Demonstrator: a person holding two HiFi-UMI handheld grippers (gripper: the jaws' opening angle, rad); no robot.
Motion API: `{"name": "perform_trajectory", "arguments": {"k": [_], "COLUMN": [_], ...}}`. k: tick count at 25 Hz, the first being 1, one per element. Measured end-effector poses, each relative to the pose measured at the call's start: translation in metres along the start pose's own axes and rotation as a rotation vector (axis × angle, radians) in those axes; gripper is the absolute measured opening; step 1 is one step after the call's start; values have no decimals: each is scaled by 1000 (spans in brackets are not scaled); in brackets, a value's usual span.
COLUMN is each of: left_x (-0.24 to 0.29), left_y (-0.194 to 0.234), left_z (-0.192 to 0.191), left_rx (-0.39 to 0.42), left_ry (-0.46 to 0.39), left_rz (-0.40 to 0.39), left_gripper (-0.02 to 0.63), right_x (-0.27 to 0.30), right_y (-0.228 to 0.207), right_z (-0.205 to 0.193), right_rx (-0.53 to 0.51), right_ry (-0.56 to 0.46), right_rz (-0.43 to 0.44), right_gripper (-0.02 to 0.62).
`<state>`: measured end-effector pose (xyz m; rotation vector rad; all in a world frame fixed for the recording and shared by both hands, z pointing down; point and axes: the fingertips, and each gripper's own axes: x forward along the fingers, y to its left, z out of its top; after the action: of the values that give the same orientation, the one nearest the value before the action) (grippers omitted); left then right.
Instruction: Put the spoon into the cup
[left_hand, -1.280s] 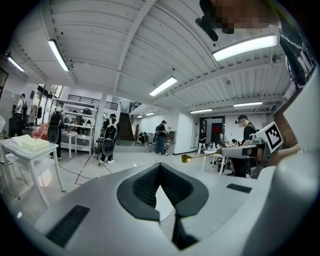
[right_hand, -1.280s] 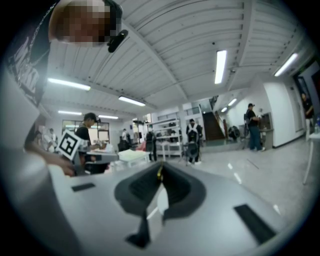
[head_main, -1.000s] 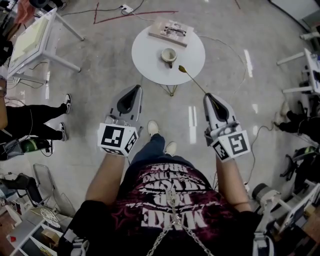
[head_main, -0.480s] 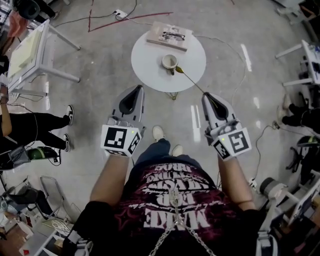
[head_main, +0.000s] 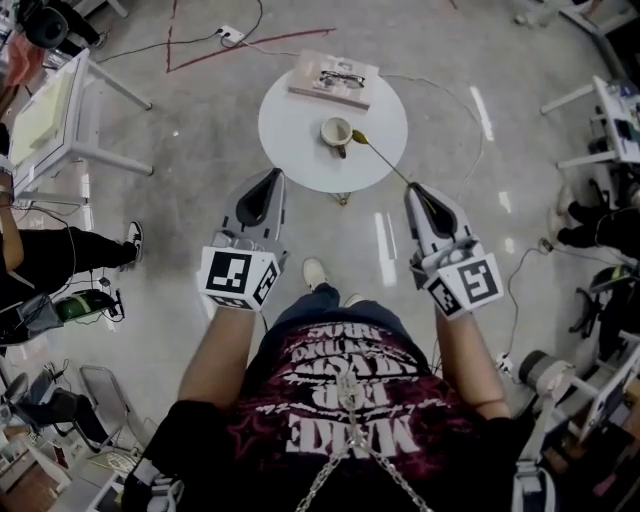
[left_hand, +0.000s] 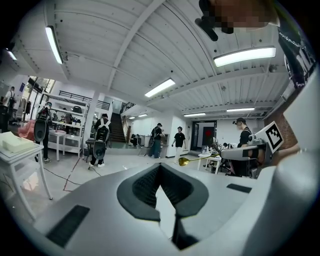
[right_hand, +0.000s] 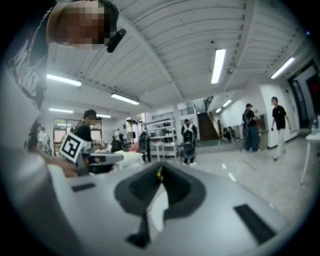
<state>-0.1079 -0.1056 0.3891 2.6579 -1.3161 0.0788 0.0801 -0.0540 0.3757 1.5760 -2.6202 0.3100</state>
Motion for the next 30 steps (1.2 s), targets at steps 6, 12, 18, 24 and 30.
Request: {"name": "perform_trajectory", "arguments": {"k": [6,12,18,24,30], "left_x": [-2,-4,2,11,20], "left_y": [7,3,-2,-8,-9], "left_z": [7,8,4,-4,1], "left_rx": [-5,-9,-9,-15,-10], "left_ry": [-16,-12,4,20,24], "left_rz": [-2,-28,-48,-55,-53], "left_gripper": [25,25,25,25,25], "right_x": [10,6,0,-1,5], "right_y": [4,10,-1,-11,-19], "right_z": [16,28,28,26,28], "right_rx": [-16,-23,-9,-17,-2], "right_ry": [-21,-35,-42,-41,-44], "right_rz": [10,-3,-37,-39,-27], "right_gripper": [35,35,35,35,35]}}
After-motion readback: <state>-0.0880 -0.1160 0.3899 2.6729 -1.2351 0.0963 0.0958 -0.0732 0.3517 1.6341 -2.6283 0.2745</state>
